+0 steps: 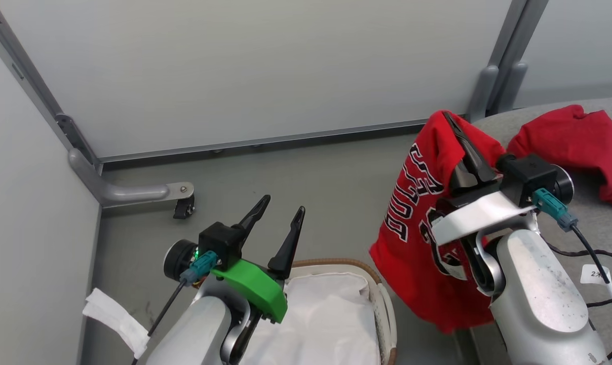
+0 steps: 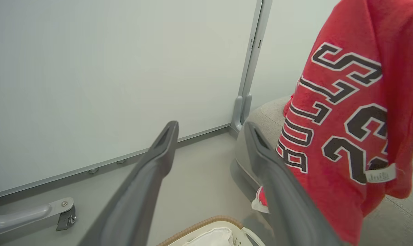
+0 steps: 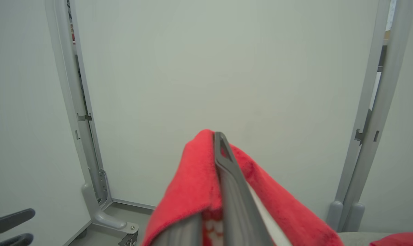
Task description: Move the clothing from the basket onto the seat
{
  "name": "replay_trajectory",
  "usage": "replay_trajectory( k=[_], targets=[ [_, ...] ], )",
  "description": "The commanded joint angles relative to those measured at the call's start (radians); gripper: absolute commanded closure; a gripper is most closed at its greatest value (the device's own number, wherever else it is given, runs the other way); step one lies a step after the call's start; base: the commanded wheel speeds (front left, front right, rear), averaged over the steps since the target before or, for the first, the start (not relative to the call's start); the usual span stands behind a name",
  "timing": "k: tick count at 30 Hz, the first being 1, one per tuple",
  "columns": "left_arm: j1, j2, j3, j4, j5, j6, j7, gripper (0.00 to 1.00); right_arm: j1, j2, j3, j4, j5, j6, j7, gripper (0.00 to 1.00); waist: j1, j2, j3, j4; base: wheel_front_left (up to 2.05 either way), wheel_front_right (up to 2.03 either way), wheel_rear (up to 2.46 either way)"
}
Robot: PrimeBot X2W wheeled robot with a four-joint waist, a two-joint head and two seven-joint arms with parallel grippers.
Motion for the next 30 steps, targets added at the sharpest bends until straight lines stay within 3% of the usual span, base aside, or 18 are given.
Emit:
replay_trajectory(
  k=[1, 13, 30],
  targets=[
    [0.024, -0.002, 0.011, -0.007, 0.016, -0.002, -0.001, 0.0, 0.013, -0.003, -0.003, -0.009, -0.007, -0.001, -0.005, 1.0, 0.0, -0.0001, 0.003, -0.009, 0.0, 0.0, 0.0],
    [0.134, -0.03, 0.08, -0.081, 0.102, -0.003, -0.001, 0.0, -0.047, -0.004, -0.071, -0.023, -0.078, -0.001, -0.005, 1.0, 0.0, -0.0001, 0.047, -0.103, 0.0, 0.0, 0.0],
    [0.117, -0.05, 0.086, -0.13, 0.147, -0.003, -0.001, 0.0, -0.117, -0.003, -0.299, -0.089, -0.246, -0.001, -0.005, 1.0, 0.0, -0.0001, 0.141, -0.332, 0.0, 0.0, 0.0]
  ],
)
